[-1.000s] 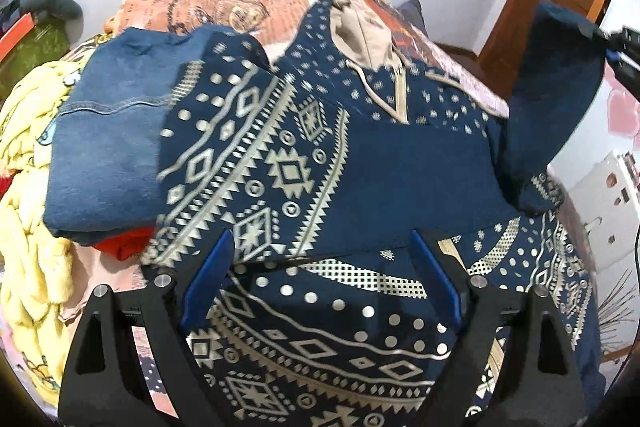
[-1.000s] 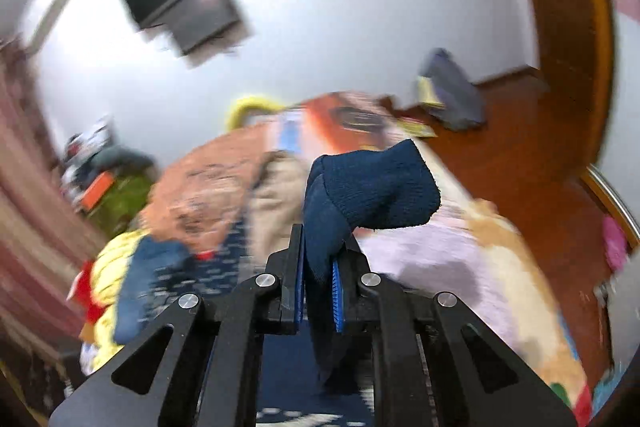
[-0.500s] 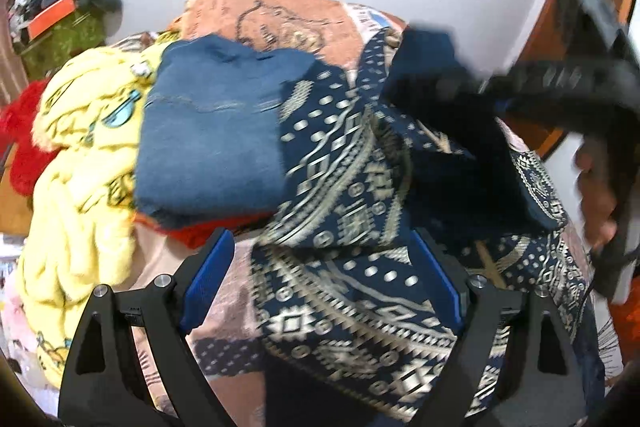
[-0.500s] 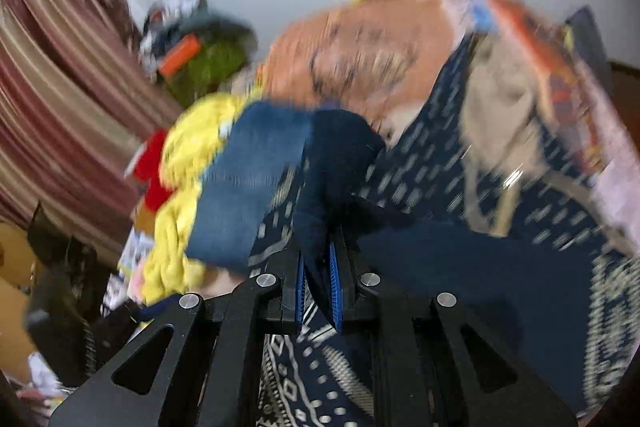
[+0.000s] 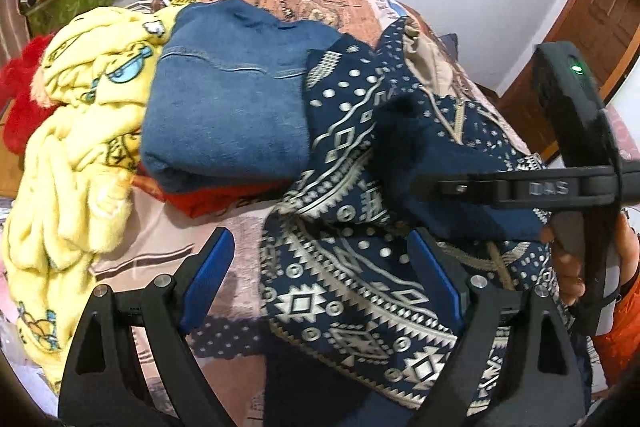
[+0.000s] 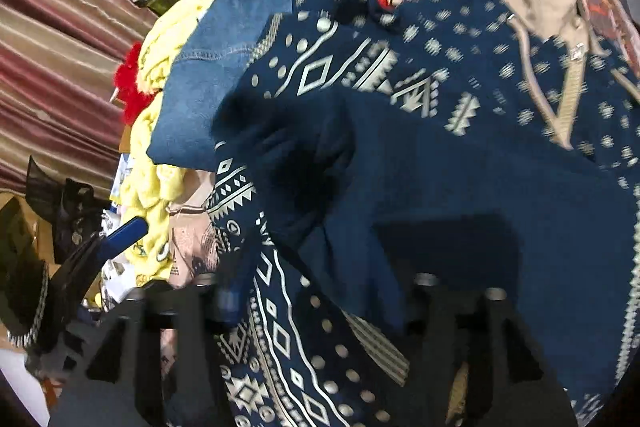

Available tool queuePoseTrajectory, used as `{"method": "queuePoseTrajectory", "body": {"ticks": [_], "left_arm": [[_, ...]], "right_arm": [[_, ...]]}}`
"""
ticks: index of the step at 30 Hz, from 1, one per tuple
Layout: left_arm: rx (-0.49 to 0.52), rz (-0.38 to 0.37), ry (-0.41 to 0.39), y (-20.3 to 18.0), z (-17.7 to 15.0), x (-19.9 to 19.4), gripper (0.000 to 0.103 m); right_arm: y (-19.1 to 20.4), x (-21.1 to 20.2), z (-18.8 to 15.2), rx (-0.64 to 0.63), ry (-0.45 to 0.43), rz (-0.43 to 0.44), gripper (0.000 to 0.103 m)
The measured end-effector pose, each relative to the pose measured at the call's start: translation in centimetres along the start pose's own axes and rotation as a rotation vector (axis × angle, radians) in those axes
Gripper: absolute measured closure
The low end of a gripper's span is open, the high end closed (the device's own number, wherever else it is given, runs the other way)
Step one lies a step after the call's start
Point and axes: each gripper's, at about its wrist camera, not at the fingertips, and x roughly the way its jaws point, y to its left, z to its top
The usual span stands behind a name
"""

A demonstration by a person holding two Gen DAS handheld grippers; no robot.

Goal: Fold large clothes

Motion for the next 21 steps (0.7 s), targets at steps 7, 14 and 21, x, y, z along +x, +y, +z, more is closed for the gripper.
{"method": "queuePoseTrajectory", "body": {"ticks": [7, 14, 21], "left_arm": [[0.01, -0.049, 0.037, -2.0, 1.3, 2.1, 0.015], [-0.045, -0.118, 0.102, -3.2, 2.0, 5.8, 0.021], [-0.143, -0.05, 0.128, -2.3, 3.3, 8.9, 0.041]], "right_arm": [[-3.3, -7.2, -1.4, -0.004, -0.162, -0.077, 0.046], [-9.1, -14.6, -4.7, 0.021, -0.327, -0.334, 0.03], [-17.3, -16.9, -9.2, 0.221, -0.336, -0.422, 0.03]]}}
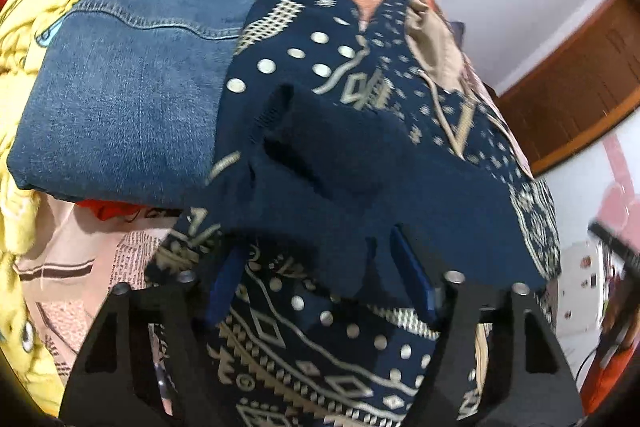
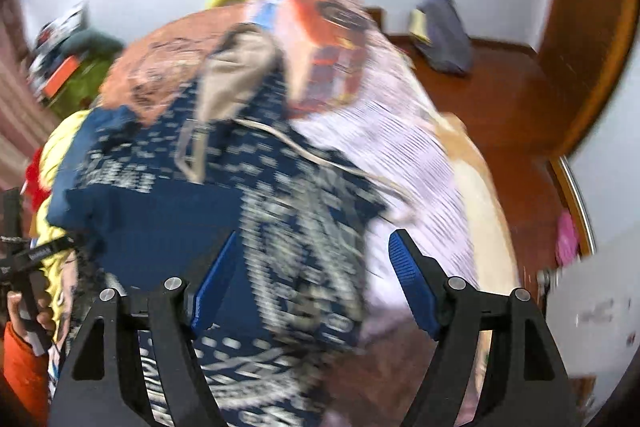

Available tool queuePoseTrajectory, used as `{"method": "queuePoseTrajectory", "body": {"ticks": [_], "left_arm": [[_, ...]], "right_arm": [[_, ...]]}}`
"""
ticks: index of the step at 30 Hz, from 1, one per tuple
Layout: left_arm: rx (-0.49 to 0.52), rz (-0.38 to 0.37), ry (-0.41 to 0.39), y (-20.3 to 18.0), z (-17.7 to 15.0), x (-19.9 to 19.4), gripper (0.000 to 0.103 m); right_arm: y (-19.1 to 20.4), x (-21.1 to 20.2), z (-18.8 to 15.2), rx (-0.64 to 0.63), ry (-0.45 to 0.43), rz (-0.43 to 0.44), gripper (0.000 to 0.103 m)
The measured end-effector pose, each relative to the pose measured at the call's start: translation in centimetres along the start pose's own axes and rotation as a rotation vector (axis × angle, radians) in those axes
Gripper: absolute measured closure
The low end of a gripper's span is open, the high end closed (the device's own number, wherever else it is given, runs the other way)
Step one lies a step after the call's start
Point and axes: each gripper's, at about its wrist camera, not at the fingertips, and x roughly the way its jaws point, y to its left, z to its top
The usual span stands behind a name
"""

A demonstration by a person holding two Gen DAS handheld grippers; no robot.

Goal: Fold large clothes
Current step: 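Release the hoodie with both grippers and move toward the beige hood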

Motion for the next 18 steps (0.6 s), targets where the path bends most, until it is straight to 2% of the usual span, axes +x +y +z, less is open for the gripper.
{"method": "queuePoseTrajectory", "body": {"ticks": [4, 6, 10, 14, 16, 18], "left_arm": [[-0.003, 0.07, -0.026, -0.4, 0.4, 0.2, 0.074], [0.02, 0.086, -0.048, -0.8, 0.2, -0.5, 0.081], [0.095, 0.116, -0.122, -2.6, -0.2, -2.8, 0.084], [0.122, 0.12, -0.165, -2.9, -0.3, -4.5, 0.084], [0.126, 0.131, -0.157, -2.6, -0.2, -4.4, 0.084], [0.116, 0.158, -0.122, -1.7, -0.3, -3.2, 0.081]], "right_arm": [[-2.7, 2.0, -1.7, 0.079, 0.059, -0.027, 0.03], [-3.4, 2.9, -2.3, 0.091, 0.079, -0.019, 0.03], [-3.1, 5.2, -3.3, 0.085, 0.119, -0.002, 0.03], [-2.3, 6.9, -3.7, 0.054, 0.139, 0.005, 0.029], [-1.7, 7.1, -3.8, 0.02, 0.124, -0.016, 0.024], [-1.3, 7.2, -3.8, -0.005, 0.121, -0.027, 0.023]]}}
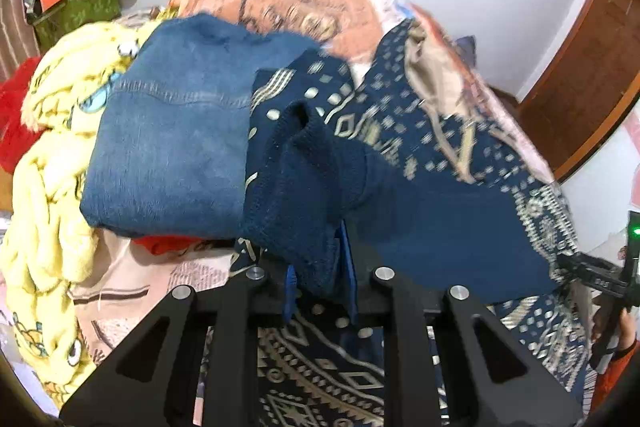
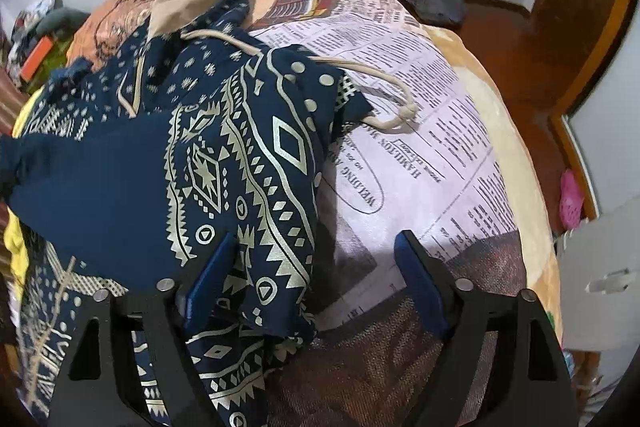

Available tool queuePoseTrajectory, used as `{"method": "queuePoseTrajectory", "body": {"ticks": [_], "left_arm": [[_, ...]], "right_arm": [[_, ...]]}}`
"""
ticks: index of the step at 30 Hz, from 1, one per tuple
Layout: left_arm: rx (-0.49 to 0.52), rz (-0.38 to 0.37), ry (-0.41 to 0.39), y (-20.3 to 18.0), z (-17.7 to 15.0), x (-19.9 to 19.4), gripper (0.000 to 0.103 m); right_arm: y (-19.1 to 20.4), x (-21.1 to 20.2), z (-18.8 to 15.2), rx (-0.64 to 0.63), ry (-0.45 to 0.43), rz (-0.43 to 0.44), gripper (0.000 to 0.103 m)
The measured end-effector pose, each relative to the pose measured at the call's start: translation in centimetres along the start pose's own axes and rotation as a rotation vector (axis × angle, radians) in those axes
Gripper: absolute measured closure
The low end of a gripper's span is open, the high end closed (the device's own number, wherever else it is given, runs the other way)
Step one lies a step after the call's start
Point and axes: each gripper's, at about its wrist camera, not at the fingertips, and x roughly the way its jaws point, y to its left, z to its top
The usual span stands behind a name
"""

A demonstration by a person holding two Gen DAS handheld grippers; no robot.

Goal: Fold large clothes
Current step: 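Release the hoodie with both grippers and move toward the beige hood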

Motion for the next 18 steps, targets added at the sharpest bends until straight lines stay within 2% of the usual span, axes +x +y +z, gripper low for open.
{"method": "queuePoseTrajectory", "body": {"ticks": [2, 4, 7, 9, 12, 14, 16, 18], "left_arm": [[0.0, 0.022, 0.036, 0.5, -0.4, 1.4, 0.075], [-0.001, 0.04, 0.055, 1.0, -0.9, 1.9, 0.06], [0.004, 0.044, 0.08, 1.8, -1.6, 1.9, 0.047], [0.023, 0.036, 0.079, 2.0, -1.8, 1.2, 0.043], [0.089, 0.046, 0.054, 1.4, -1.4, -0.8, 0.042], [0.139, 0.067, 0.017, 0.9, -0.9, -2.5, 0.039], [0.168, 0.075, -0.02, 0.4, 0.0, -3.9, 0.032], [0.196, 0.073, -0.063, -0.2, 1.3, -5.2, 0.031]], "right_arm": [[0.0, 0.0, -0.2, -0.014, -0.001, -0.004, 0.022], [-0.1, -0.1, -0.1, -0.017, 0.003, 0.002, 0.022], [-0.4, -0.2, -0.2, -0.007, 0.016, 0.009, 0.022], [-0.4, -0.5, -0.3, -0.001, 0.019, 0.007, 0.022], [-0.6, -1.6, 0.2, 0.004, -0.009, 0.001, 0.022], [-0.7, -2.8, 0.8, 0.013, -0.042, 0.018, 0.022], [-0.6, -4.0, 1.5, 0.019, -0.077, 0.034, 0.022], [-0.1, -5.3, 2.5, 0.008, -0.122, 0.04, 0.022]]}}
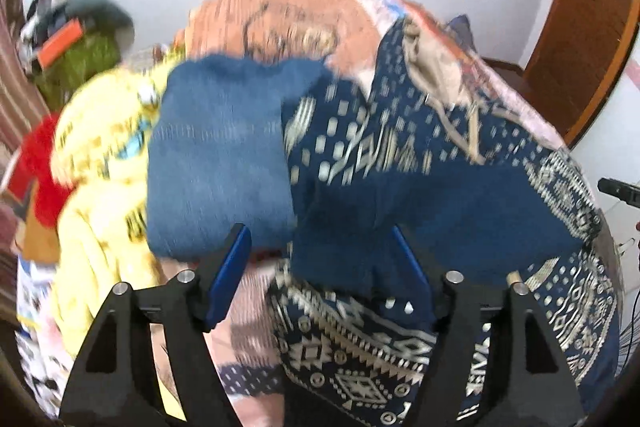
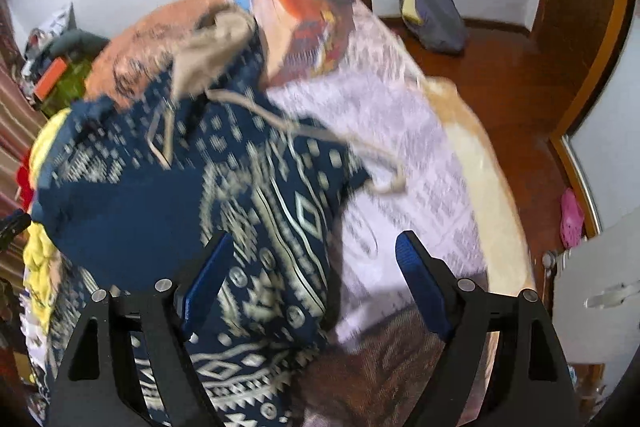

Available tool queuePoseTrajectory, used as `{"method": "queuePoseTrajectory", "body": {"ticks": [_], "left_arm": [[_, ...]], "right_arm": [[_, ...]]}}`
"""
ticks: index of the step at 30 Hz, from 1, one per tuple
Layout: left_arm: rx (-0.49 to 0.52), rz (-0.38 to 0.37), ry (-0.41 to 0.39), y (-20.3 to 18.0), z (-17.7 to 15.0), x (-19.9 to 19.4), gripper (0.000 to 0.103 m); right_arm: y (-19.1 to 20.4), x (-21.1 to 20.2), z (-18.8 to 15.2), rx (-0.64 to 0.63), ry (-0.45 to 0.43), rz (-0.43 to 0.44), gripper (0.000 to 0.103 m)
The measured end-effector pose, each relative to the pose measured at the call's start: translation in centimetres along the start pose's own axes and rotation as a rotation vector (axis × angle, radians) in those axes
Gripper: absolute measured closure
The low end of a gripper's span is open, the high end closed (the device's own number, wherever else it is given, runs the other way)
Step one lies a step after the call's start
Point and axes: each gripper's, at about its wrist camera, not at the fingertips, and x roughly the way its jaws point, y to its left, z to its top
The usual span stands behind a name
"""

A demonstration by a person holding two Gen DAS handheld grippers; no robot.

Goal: Fold large clothes
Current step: 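Release the hoodie with both grippers and move toward the beige hood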

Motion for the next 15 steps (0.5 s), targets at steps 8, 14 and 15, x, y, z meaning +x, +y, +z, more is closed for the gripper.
{"method": "queuePoseTrajectory", "body": {"ticks": [8, 14, 15], "left_arm": [[0.081, -0.054, -0.093, -3.4, 7.3, -0.3, 0.03], [0.109, -0.115, -0.08, -6.8, 12.0, 3.0, 0.026], [0.112, -0.13, -0.065, -7.4, 12.8, 4.1, 0.026]], "right_arm": [[3.1, -2.1, 5.4, -0.074, -0.144, 0.033, 0.022], [5.2, 0.3, 9.3, -0.116, -0.167, 0.058, 0.022], [5.4, 0.9, 9.8, -0.113, -0.159, 0.06, 0.022]]}}
